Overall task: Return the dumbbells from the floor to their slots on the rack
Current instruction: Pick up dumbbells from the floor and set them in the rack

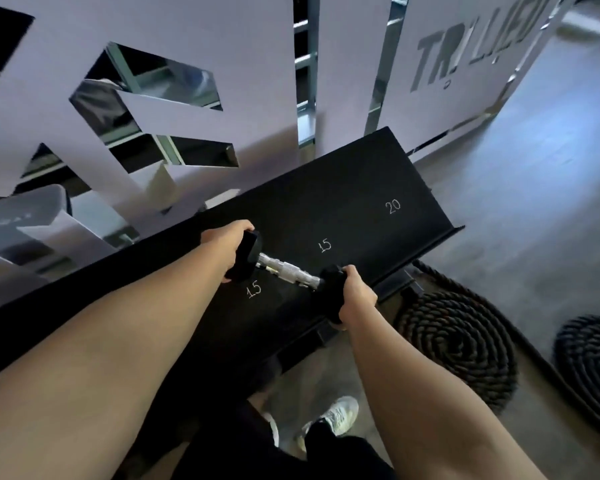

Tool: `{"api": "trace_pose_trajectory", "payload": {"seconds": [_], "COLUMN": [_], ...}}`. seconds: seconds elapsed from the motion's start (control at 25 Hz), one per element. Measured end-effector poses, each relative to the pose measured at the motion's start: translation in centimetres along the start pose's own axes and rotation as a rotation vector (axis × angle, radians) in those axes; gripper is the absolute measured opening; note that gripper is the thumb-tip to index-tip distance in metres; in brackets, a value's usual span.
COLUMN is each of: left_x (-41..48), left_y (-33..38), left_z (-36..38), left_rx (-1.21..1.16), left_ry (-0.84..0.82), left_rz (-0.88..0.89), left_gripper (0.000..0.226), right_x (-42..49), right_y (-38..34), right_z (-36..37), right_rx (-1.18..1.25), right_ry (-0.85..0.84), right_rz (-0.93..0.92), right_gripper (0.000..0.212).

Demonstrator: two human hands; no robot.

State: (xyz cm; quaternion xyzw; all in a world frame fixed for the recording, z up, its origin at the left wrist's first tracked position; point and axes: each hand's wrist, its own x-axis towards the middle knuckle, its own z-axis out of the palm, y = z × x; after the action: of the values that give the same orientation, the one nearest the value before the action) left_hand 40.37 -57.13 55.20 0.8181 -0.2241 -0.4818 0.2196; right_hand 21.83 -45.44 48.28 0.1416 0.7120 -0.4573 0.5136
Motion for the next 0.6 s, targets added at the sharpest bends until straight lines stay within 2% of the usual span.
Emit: {"api": "trace_pose_trajectory", "payload": {"seconds": [0.24, 0.44, 0.6], "left_x": [7.8, 13.4, 15.7], "left_y": [1.2, 1.1, 0.9], "left_z": [-1.8, -2.7, -2.8], "left_rx": [0.139, 0.288, 0.366], "left_ry": [-0.001, -0.029, -0.037], "left_rz": [-0.011, 0.018, 0.035], "left_gripper": [0.060, 0.059, 0.054], "right_x": [2.1, 3.7, 4.4], "right_y": [4.9, 9.5, 11.1], "right_z": [6.5, 10.9, 12.4], "right_rx": [-0.005, 0.049, 0.063], "right_ry": [0.019, 0.060, 0.094], "right_rz": [0.180, 0.308, 0.338], "right_gripper": [0.042, 0.043, 0.038]}}
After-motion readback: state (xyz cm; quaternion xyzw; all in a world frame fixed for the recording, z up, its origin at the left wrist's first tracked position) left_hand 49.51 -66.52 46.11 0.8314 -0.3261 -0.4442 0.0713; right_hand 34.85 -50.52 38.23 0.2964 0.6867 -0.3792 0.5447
